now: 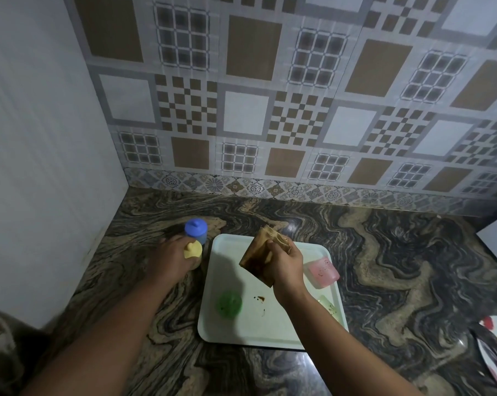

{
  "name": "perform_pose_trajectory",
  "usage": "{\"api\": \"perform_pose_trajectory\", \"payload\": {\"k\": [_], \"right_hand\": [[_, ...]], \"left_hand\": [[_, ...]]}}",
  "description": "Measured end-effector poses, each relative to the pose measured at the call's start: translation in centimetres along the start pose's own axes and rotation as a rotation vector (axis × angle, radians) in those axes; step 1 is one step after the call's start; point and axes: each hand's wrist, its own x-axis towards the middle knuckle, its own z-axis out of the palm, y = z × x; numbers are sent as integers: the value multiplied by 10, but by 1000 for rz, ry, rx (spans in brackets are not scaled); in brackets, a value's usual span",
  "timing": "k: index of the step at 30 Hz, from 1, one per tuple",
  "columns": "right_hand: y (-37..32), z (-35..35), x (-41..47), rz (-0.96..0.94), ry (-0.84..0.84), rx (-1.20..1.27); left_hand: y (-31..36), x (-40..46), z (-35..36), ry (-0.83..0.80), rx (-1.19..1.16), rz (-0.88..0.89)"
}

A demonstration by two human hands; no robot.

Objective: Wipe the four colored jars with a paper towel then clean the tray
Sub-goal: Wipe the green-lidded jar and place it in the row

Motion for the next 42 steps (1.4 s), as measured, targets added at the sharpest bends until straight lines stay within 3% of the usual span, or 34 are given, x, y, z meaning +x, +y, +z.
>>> {"api": "perform_pose_trajectory", "payload": {"k": [8, 16, 22, 24, 28, 31, 37, 42], "right_hand": [[-8, 4, -5, -17, -9, 0], [-13, -22, 17, 197, -52, 108], [-56, -67, -15, 105, 31, 127], [-59, -86, -18, 93, 72, 121], [-55, -125, -18, 126, 164, 135], [-49, -153, -22, 154, 233, 144], [-38, -211, -30, 199, 310, 160], [-20, -240, -30, 236, 249, 169]], "left_hand": [[0, 7, 7, -13, -2, -8], [-4, 3, 12, 22, 124, -12], [25, -15, 19, 224, 124, 128], [55, -30, 30, 163, 39, 227], [125, -71, 61, -187, -150, 303], [164, -92, 89, -348, -153, 335], [205, -99, 126, -456, -286, 94], [217, -93, 142, -500, -401, -40]]}}
